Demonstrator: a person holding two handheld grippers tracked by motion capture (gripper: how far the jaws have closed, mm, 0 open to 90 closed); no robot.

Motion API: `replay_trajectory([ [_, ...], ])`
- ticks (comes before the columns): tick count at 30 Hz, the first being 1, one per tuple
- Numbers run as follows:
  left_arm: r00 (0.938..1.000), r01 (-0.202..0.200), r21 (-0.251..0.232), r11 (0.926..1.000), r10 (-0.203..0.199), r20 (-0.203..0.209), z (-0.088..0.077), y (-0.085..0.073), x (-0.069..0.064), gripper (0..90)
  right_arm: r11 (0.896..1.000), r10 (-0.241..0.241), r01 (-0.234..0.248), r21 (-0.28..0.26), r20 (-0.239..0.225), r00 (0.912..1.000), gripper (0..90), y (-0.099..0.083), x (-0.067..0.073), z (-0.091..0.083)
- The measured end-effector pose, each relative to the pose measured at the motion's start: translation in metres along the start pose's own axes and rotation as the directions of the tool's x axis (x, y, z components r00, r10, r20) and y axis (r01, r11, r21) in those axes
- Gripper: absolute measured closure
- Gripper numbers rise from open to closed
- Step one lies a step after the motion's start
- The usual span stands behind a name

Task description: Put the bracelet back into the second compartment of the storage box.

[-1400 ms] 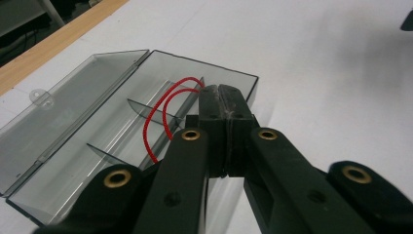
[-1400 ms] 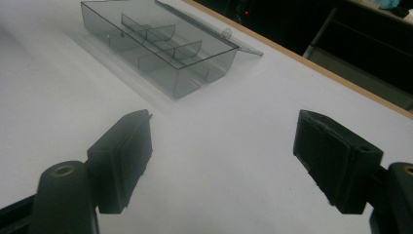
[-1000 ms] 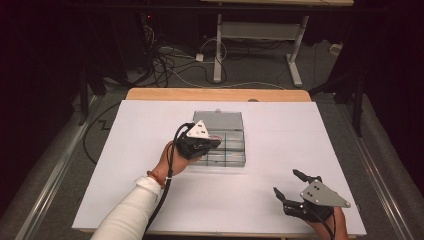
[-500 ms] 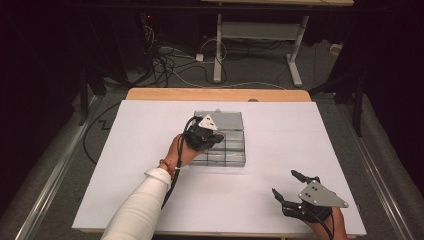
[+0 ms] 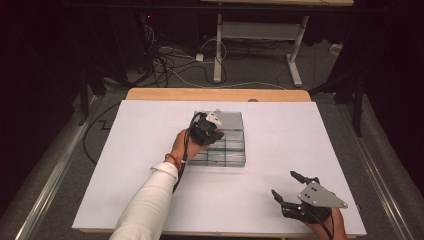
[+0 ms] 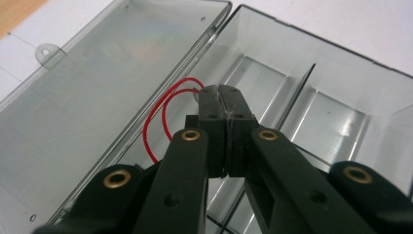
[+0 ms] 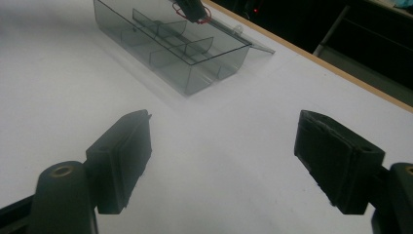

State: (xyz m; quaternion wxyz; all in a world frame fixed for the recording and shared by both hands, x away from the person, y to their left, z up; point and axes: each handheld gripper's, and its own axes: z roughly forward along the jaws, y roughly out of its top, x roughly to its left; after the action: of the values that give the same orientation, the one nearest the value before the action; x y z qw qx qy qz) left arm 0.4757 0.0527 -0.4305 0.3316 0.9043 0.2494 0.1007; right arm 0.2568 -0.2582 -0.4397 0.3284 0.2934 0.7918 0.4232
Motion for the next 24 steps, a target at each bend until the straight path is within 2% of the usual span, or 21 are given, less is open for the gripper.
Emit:
replay_trajectory([
  [3,1.0,-0.001,0.01,1.0,0.001,-0.003,0.0034,0.0019,0.0004,86.3,1.0,-0.011,0.011,0.006,0.003,0.9999,22.4,0.0,0.0003,0.0003],
  [8,0.9994,-0.024,0.042,0.9988,0.025,-0.022,0.0093,0.0049,-0.0022,86.3,1.0,-0.01,0.01,0.008,-0.002,1.0,22.6,-0.0006,-0.0006,0.001],
  [11,0.9995,-0.018,0.053,0.9984,0.019,-0.026,0.0101,0.0052,-0.0024,86.2,1.0,-0.017,0.017,0.013,-0.003,0.9999,23.2,-0.0007,-0.0005,0.0008],
  [14,0.9994,-0.019,0.047,0.9987,0.021,-0.029,0.0101,0.0056,-0.0033,85.4,1.0,-0.021,0.021,0.016,-0.007,0.9998,23.8,-0.001,-0.0001,0.0012],
  [15,0.9992,-0.025,0.049,0.9985,0.026,-0.029,0.0101,0.0058,-0.0038,81.8,1.0,-0.022,0.022,0.017,-0.006,0.9997,23.7,-0.0009,0.0,0.0014],
  [24,0.9991,-0.021,0.033,0.9992,0.022,-0.036,0.0062,0.0057,-0.0039,81.9,0.999,-0.025,0.026,0.021,-0.008,0.9996,23.9,-0.001,0.0002,0.0017],
])
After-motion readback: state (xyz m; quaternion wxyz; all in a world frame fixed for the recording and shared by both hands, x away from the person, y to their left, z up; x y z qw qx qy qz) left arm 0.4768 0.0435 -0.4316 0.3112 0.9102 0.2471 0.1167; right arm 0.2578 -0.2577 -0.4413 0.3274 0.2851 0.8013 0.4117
